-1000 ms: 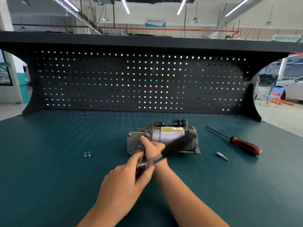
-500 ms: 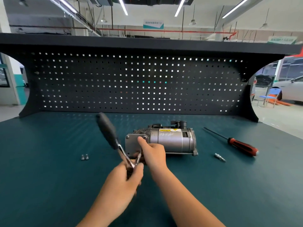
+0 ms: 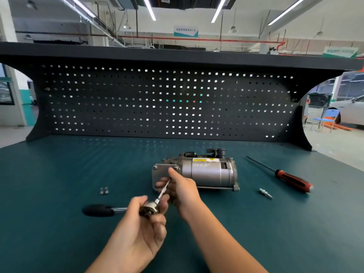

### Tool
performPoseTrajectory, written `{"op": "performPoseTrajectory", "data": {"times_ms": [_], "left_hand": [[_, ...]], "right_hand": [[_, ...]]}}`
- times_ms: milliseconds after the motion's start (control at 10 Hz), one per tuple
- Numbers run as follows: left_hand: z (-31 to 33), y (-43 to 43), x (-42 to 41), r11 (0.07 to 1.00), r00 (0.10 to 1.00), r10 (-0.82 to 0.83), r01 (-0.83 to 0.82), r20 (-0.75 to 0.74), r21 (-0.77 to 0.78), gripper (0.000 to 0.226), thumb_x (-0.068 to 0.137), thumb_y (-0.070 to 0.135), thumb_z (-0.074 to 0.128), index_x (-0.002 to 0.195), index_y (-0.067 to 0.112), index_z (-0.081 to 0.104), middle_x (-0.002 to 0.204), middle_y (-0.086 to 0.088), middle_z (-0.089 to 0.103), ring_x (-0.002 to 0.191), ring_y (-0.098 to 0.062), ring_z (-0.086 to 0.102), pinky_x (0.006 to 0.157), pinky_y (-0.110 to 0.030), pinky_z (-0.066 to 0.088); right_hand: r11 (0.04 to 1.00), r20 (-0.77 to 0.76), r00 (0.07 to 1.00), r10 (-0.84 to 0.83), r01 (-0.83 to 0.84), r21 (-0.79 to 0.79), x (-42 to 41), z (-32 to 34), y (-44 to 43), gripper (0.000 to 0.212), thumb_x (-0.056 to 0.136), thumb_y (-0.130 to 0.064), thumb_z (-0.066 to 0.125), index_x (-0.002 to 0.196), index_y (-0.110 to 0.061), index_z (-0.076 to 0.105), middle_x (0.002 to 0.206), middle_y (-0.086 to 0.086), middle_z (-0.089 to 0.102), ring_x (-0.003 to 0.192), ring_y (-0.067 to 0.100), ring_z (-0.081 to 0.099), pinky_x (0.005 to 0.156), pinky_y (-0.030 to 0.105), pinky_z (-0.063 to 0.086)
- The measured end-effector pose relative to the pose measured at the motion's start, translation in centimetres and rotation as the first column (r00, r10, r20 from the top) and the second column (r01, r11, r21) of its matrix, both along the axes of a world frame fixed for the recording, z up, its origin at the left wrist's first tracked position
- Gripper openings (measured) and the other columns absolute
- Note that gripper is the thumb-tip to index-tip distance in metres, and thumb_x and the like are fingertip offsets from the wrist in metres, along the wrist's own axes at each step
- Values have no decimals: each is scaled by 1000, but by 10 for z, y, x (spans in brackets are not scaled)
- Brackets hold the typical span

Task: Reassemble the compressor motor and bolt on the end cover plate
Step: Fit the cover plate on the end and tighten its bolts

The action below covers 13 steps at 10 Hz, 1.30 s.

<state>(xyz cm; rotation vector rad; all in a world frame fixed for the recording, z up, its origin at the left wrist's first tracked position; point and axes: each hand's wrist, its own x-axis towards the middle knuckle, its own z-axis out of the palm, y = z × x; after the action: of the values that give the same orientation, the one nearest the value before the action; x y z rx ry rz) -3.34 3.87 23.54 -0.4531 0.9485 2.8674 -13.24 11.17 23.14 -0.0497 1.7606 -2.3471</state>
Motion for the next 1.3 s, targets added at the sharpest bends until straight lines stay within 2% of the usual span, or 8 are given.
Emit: {"op": "performPoseTrajectory", "data": {"times_ms": [100, 300, 400, 600, 900, 1000, 1100, 1300], "left_hand": [[-3, -5, 2, 976, 998, 60, -63, -20, -210, 22, 96, 19, 42, 87, 5, 58, 50, -1, 57, 31, -5, 41, 32, -12, 36], [-22, -8, 0, -649, 956, -153, -287, -249, -704, 52, 93, 40, 44, 140, 27, 26, 109, 8, 55, 99, -13, 58, 75, -26, 42], [-13, -1, 3, -501, 970, -106, -243, -220, -831, 37, 95, 38, 43, 129, 23, 41, 108, 3, 61, 93, -18, 61, 75, -33, 47], [17, -15, -5, 991, 998, 42, -47, -41, -122, 29, 95, 27, 42, 89, 2, 57, 48, 1, 50, 28, -4, 35, 31, -12, 34], [11, -13, -5, -847, 949, -279, -315, -146, -427, 40, 91, 46, 36, 128, 32, 33, 110, 10, 56, 104, -15, 58, 69, -27, 36], [10, -10, -6, -460, 949, -207, -311, -240, -832, 18, 94, 41, 35, 104, 32, 48, 84, 6, 65, 74, -10, 63, 66, -27, 46], [10, -6, -3, 789, 993, -64, -8, -95, -615, 26, 96, 21, 39, 91, 12, 63, 56, -4, 61, 36, -10, 46, 38, -20, 42], [6, -13, -3, 821, 997, -44, -3, -68, -571, 29, 93, 20, 43, 95, 1, 64, 49, 0, 51, 32, -6, 28, 32, -16, 28]], "right_hand": [[987, -73, 997, -2, 14, 162, 2, -1, 0, 39, 96, -29, 48, 65, -8, 59, 50, -1, 64, 39, 8, 57, 43, 17, 37], [820, -358, 931, -64, 254, 513, -8, -6, 3, 45, 88, -33, 59, 51, -8, 58, 50, 6, 61, 48, 14, 55, 51, 22, 39], [944, -205, 977, -62, 124, 306, -9, -8, 2, 37, 90, -22, 57, 58, -4, 57, 57, 12, 58, 49, 19, 51, 48, 20, 36], [997, -6, 999, 51, -51, 53, -2, 5, 0, 31, 94, -27, 50, 71, -8, 57, 46, -2, 61, 36, 8, 54, 41, 17, 32], [856, -320, 947, -15, 177, 486, -10, 11, 11, 54, 86, -29, 63, 35, -16, 52, 36, -5, 53, 35, 4, 49, 44, 14, 37], [931, -202, 979, -29, 100, 352, -11, 9, 11, 40, 89, -18, 59, 50, -12, 51, 37, -4, 51, 37, 10, 48, 46, 21, 35], [991, -65, 998, 6, 3, 136, -5, 8, 10, 30, 91, -18, 57, 62, -8, 57, 46, 0, 59, 37, 10, 52, 43, 20, 36], [930, -216, 976, -28, 105, 351, -1, 2, 4, 47, 95, -32, 50, 54, -12, 56, 52, 3, 62, 43, 11, 54, 44, 18, 37]]}}
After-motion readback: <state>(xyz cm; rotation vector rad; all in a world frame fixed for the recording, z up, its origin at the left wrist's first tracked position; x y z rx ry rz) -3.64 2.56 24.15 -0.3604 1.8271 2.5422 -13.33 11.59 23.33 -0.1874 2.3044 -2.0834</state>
